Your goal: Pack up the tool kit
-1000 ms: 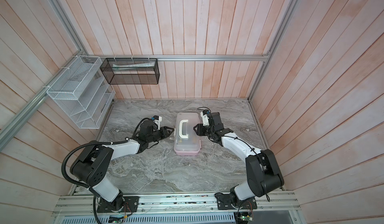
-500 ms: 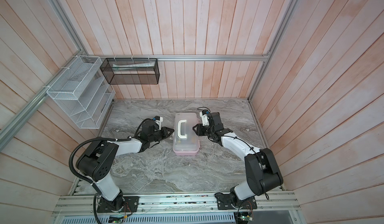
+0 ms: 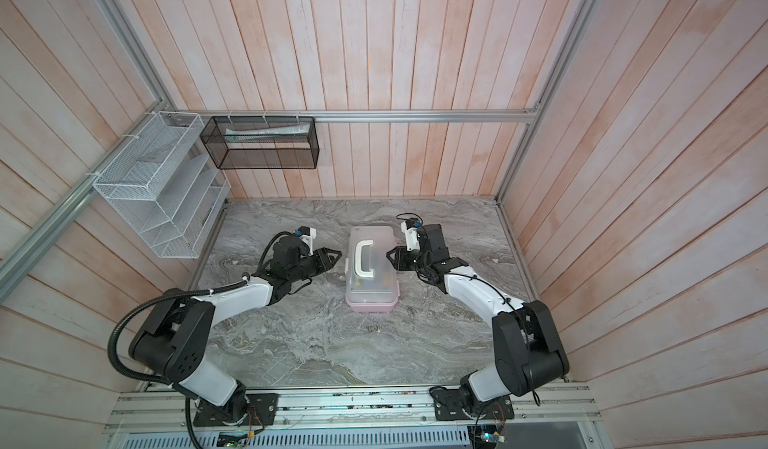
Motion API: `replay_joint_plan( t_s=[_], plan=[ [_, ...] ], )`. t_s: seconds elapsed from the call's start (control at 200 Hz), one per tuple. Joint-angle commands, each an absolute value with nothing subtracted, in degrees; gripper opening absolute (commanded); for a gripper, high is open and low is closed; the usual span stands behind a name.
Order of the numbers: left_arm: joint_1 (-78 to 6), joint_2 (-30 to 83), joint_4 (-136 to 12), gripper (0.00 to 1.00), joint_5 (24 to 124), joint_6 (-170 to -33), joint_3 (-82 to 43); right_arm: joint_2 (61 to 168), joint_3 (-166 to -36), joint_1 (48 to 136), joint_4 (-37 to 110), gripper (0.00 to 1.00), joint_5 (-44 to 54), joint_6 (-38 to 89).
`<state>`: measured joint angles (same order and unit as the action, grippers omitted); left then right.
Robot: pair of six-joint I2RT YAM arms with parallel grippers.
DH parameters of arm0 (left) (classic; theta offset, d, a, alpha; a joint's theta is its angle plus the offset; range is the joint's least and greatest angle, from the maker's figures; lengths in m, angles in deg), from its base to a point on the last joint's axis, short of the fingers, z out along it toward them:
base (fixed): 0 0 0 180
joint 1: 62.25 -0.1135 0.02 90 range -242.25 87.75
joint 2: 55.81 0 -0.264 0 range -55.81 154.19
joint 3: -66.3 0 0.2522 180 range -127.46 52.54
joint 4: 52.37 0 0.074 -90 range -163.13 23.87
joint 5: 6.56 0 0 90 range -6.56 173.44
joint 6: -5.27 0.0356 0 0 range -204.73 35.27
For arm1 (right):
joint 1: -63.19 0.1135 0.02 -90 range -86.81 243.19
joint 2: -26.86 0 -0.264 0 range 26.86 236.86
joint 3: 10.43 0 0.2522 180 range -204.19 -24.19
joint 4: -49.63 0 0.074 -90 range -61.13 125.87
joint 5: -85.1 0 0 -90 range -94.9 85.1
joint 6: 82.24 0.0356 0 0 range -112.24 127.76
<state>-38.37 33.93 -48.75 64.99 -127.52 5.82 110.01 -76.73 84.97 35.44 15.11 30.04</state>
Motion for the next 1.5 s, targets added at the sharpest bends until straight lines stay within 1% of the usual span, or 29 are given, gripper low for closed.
replay_joint_plan(
  t_s=[0.0,0.055,0.07,0.12,0.14,0.17,0.205,0.235,0.29,0.36,0.415,0.485,0.575,0.65,0.73,0.77,0.905,0.95,1.025,1.11,1.19,1.26,1.335,1.355,1.395,1.495],
  plan=[
    [-38.5,29.4,-53.8,0.51,70.4,-123.8,4.8,105.4,-76.8,84.0,35.7,0.37,13.2,30.1],
    [-38.4,27.3,-55.4,0.55,72.2,-122.6,4.8,103.4,-76.7,83.9,35.5,0.40,12.2,30.2],
    [-38.4,26.6,-55.9,0.59,72.6,-122.2,4.8,102.8,-76.7,83.9,35.4,0.42,11.8,30.3],
    [-38.4,24.2,-57.9,0.66,75.0,-121.1,4.7,100.9,-76.4,83.9,35.3,0.48,11.0,30.4],
    [-38.3,23.1,-58.5,0.70,75.9,-120.4,4.7,100.1,-76.3,83.9,35.3,0.50,10.5,30.4],
    [-38.2,21.5,-59.5,0.79,77.4,-119.4,4.8,98.9,-76.1,83.9,35.3,0.55,9.8,30.5],
    [-37.9,19.4,-60.7,0.87,80.2,-118.2,4.9,97.4,-75.6,83.9,35.4,0.58,8.9,30.5],
    [-37.5,17.7,-61.5,0.91,82.9,-117.1,5.2,96.3,-75.2,83.9,35.3,0.60,7.9,30.4],
    [-36.6,14.7,-62.7,1.00,89.1,-114.8,6.0,94.2,-74.6,83.9,35.0,0.68,5.2,30.1],
    [-34.7,10.7,-63.3,1.00,99.9,-112.5,7.8,91.6,-74.2,83.9,33.9,0.73,0.8,29.1],
    [-34.1,8.1,-61.6,1.00,104.9,-110.1,10.2,89.7,-73.3,83.9,33.7,0.79,-2.0,28.4],
    [-34.0,6.1,-58.7,1.00,110.6,-106.9,13.2,87.7,-72.5,83.9,33.9,0.84,-5.3,28.2],
    [-33.9,4.5,-50.6,1.00,112.7,-98.6,18.3,86.0,-70.8,84.0,35.5,0.90,-9.7,28.8],
    [-33.7,4.4,-42.7,1.00,114.8,-91.0,23.7,85.2,-68.2,84.4,38.6,0.98,-13.3,28.8],
    [-34.4,4.8,-36.2,1.00,121.6,-89.6,27.6,85.0,-65.4,86.0,42.0,0.98,-17.8,26.9],
    [-35.9,4.9,-33.6,1.00,123.1,-88.3,29.3,84.8,-63.2,87.0,44.6,0.98,-20.0,26.1],
    [-43.9,4.2,-30.5,1.00,122.2,-85.1,33.6,83.7,-57.3,90.4,52.8,0.98,-24.2,21.5],
    [-47.4,4.3,-28.3,1.00,119.8,-85.9,35.6,84.0,-56.6,90.9,53.3,0.98,-24.8,20.8],
    [-54.0,5.4,-25.1,1.00,112.4,-88.7,38.9,84.9,-56.7,91.1,53.5,0.98,-24.5,20.5],
    [-58.2,9.9,-16.8,1.00,108.6,-88.8,42.1,85.6,-57.2,91.3,54.2,0.98,-24.5,20.1],
    [-61.1,14.7,-9.9,1.00,104.2,-88.8,43.2,86.2,-56.6,91.5,56.3,0.98,-24.0,20.1],
    [-62.5,16.4,-10.9,1.00,99.3,-88.8,41.5,87.0,-56.1,91.5,57.5,0.98,-24.4,20.2],
    [-64.4,18.7,-7.1,1.00,93.3,-88.8,41.4,87.9,-54.8,91.5,59.9,0.98,-25.2,20.7],
    [-64.7,19.4,-6.0,1.00,91.3,-90.7,41.5,88.2,-54.3,91.6,61.1,0.98,-25.3,20.8],
    [-65.2,22.3,-2.5,1.00,87.7,-90.8,41.7,89.0,-53.3,91.6,63.1,0.98,-25.4,20.5],
    [-65.2,32.6,2.8,1.00,85.9,-89.7,39.0,91.2,-52.5,91.5,66.4,0.98,-26.1,19.7]
  ],
)
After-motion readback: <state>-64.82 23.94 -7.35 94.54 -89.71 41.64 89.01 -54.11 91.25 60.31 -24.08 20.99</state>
